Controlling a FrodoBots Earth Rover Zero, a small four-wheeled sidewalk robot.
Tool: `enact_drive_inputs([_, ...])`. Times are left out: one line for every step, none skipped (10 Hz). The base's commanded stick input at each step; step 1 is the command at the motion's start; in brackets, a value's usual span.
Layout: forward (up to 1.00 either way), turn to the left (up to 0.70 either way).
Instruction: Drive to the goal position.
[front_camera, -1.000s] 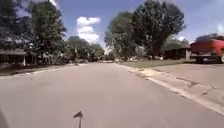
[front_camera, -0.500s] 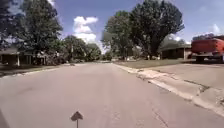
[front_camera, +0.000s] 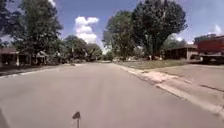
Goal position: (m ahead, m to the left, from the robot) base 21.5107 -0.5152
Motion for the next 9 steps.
enact_drive_inputs([1.00, 0.00])
enact_drive_inputs([1.00, 0.00])
enact_drive_inputs([1.00, 0.00])
enact_drive_inputs([1.00, 0.00])
enact_drive_inputs([1.00, 0.00])
enact_drive_inputs([1.00, 0.00])
enact_drive_inputs([1.00, 0.00])
enact_drive_inputs([1.00, 0.00])
enact_drive_inputs([1.00, 0.00])
